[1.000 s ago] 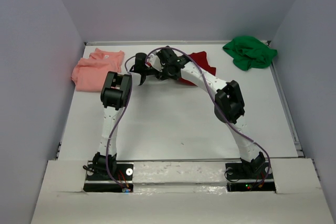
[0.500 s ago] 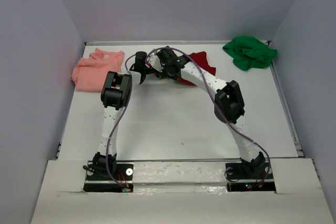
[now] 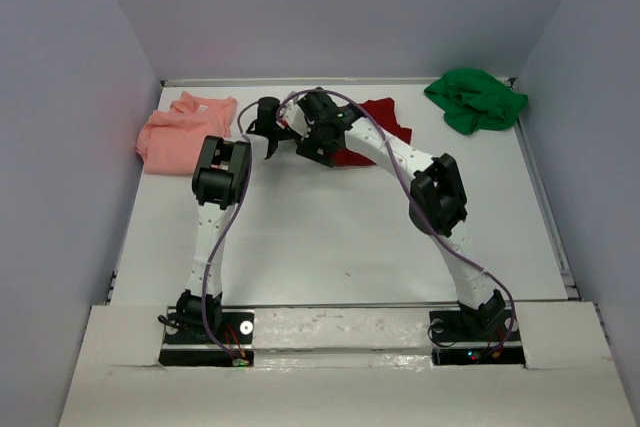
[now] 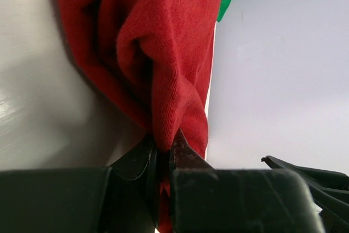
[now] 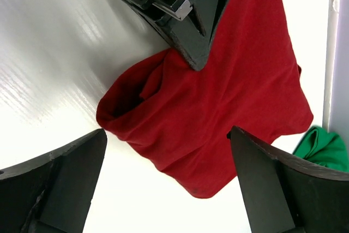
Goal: Fold and stack the t-shirts
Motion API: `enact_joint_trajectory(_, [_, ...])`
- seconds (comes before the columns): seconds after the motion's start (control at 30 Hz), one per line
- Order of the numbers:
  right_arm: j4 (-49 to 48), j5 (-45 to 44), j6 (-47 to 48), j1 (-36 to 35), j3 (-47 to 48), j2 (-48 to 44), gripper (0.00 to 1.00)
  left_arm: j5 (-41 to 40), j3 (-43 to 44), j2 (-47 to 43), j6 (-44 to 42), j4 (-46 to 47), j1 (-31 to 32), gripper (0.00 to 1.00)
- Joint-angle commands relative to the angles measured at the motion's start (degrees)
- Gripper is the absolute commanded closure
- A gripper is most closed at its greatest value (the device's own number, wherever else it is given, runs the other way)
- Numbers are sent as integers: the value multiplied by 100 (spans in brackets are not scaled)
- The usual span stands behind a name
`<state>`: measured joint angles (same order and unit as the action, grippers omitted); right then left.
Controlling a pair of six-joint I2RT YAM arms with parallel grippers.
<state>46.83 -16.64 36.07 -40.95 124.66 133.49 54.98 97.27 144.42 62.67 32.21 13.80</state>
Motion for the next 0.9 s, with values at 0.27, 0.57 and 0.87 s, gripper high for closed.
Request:
enact_joint_trajectory(0.27, [-341, -409, -162, 490, 112, -921, 0, -320, 669, -432, -1308, -1548, 0, 100])
enact_joint_trajectory(0.57, [-675, -515, -74, 1668, -1171, -1949, 0, -1322, 784, -1416, -3216, -3464, -246, 100])
enact_joint_trajectory(0.87, [-1352, -445, 75, 2337, -3086, -3205, 0, -2210, 757, -2392, -4850, -4920, -589, 100])
